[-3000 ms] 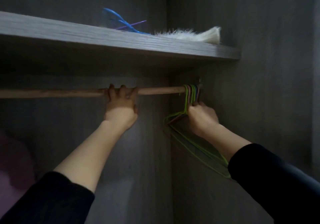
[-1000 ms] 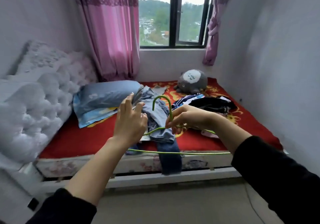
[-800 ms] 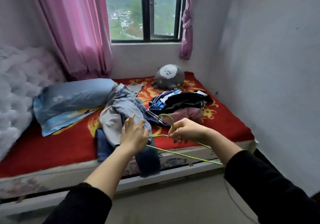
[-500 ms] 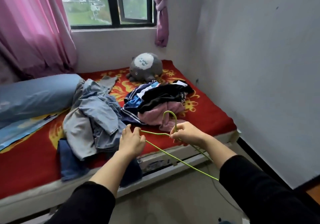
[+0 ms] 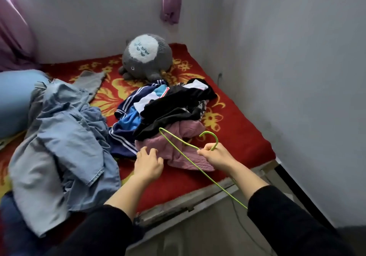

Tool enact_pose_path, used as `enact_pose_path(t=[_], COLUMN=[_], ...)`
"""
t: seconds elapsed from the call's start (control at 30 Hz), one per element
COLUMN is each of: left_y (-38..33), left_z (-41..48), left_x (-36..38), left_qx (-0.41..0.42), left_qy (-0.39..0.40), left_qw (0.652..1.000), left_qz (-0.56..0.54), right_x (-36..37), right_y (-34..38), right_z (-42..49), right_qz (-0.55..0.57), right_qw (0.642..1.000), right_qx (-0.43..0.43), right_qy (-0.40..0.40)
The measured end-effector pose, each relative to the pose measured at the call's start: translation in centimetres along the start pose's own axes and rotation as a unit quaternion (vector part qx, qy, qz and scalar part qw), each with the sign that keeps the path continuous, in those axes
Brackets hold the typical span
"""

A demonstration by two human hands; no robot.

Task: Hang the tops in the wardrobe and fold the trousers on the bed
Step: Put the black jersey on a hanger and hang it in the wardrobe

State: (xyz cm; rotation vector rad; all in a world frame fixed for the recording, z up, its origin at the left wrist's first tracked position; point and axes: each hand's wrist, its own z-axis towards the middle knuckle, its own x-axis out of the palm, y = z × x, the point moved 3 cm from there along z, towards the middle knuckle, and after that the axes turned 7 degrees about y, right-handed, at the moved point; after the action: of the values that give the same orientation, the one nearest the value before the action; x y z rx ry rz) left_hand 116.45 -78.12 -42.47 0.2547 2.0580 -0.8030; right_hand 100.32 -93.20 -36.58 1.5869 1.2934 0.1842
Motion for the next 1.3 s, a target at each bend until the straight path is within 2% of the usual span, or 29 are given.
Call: enact_pose_path(t=[0.13,0.43,0.7,0.8,0.93,1.03,1.2,1.3], left_y=[-0.7,-1.0,0.9,1.7,3.5,3.8,-0.9,-4.0], left_z=[6.2,19.0,30.1,34.6,39.3,40.4,35.9,32.5], left_x=[0.7,2.6,0.6,-0.7,-1.1,-0.9,-1.8,-2.6], left_qx=[-0.033,-0.158,-0.226,-0.199,-0.174,-0.116,0.056,0.127], left_qy=[0.014,0.015,-0.056,-0.086,-0.067,-0.072,-0.069,-0.001], left_qw=[0.999,0.986,0.966,0.971,0.981,0.991,0.985,0.956], left_qz=[-0.002,-0.052,-0.115,-0.103,-0.057,-0.005,-0.15,-0.264], right_x=[-3.1,-6.5,-4.3,-3.3,-2.0,-1.3,0.1,0.8], right_y=[0.4,2.3,2.8,2.5,1.8,1.5,2.0,2.7], right_z=[7.3,25.2,35.9,38.7,40.8,41.5,41.1,40.7], right_qz=[-0.027,-0.115,-0.137,-0.141,-0.136,-0.142,-0.127,-0.13], right_qw=[0.999,0.993,0.982,0.978,0.973,0.971,0.969,0.967], right_qx=[0.008,-0.041,-0.129,-0.153,-0.188,-0.193,-0.191,-0.184], right_qy=[-0.025,-0.002,-0.028,-0.031,-0.019,0.008,0.088,0.118])
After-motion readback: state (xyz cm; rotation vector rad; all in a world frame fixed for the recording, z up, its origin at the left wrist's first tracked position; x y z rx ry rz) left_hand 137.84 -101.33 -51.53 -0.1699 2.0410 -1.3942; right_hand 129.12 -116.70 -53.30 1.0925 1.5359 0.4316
